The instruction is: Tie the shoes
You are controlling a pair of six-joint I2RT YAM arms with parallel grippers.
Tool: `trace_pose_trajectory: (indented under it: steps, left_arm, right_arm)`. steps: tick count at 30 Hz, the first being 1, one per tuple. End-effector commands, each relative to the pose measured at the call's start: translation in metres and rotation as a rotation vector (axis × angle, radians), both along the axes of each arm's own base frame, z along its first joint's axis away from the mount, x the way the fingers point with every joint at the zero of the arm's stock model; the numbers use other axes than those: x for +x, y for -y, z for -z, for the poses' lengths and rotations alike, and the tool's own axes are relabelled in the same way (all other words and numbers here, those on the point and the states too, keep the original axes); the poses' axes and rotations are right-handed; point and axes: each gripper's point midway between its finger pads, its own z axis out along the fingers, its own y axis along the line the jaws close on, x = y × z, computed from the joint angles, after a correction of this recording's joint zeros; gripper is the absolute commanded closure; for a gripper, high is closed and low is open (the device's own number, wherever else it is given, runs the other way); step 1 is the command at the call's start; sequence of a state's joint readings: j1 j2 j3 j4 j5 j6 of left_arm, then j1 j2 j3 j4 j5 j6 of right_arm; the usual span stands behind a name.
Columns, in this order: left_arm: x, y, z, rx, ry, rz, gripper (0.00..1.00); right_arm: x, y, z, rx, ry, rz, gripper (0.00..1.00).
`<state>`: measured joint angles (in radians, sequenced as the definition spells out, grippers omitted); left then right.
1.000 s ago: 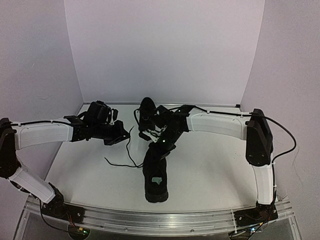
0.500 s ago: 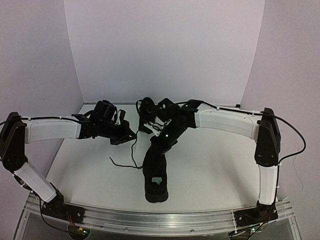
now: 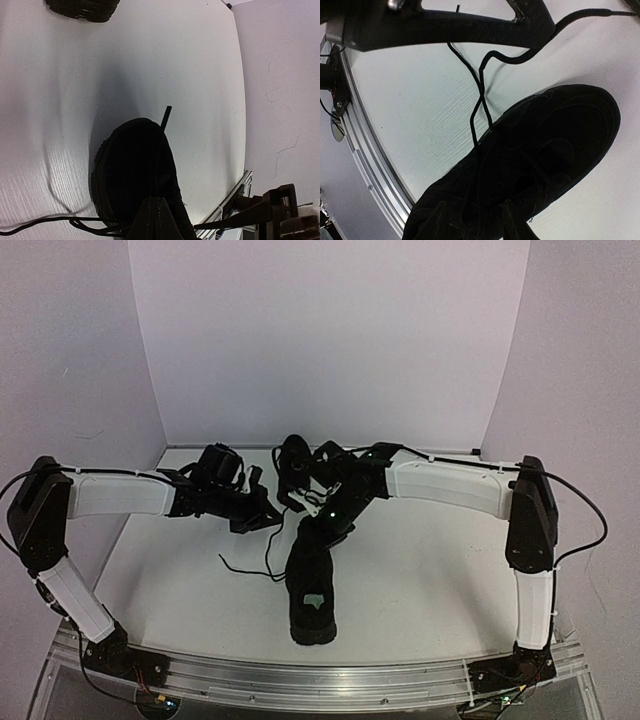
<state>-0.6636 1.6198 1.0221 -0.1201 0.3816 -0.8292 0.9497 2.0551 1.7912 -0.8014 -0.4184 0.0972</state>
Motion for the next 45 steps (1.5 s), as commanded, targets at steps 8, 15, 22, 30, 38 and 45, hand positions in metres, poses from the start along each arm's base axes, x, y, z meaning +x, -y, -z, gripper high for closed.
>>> trace_pose_trajectory:
  steps: [8, 15, 22, 30, 38, 45]
  left_arm:
    - [0.013, 0.022, -0.021, -0.095, 0.035, 0.045, 1.00]
    - [0.007, 0.031, -0.014, -0.119, -0.003, 0.099, 1.00]
    - [-0.008, 0.052, 0.000, -0.129, -0.048, 0.232, 1.00]
    - [-0.024, 0.079, 0.006, -0.159, -0.085, 0.357, 1.00]
    - [-0.053, 0.078, 0.005, -0.186, -0.110, 0.468, 1.00]
    - [-0.082, 0.074, -0.010, -0.215, -0.094, 0.566, 1.00]
  right_arm:
    - [-0.004, -0.003, 0.008, -0.020, -0.025, -0.039, 0.84]
    - [-0.001, -0.001, -0.003, -0.012, 0.018, -0.038, 1.00]
    - [0.007, 0.004, -0.018, 0.002, 0.085, -0.012, 1.00]
    - [0.006, 0.007, -0.025, 0.019, 0.098, 0.011, 1.00]
    - [0.005, 0.012, -0.030, 0.032, 0.114, 0.027, 1.00]
    - [0.008, 0.015, -0.028, 0.023, 0.116, 0.053, 1.00]
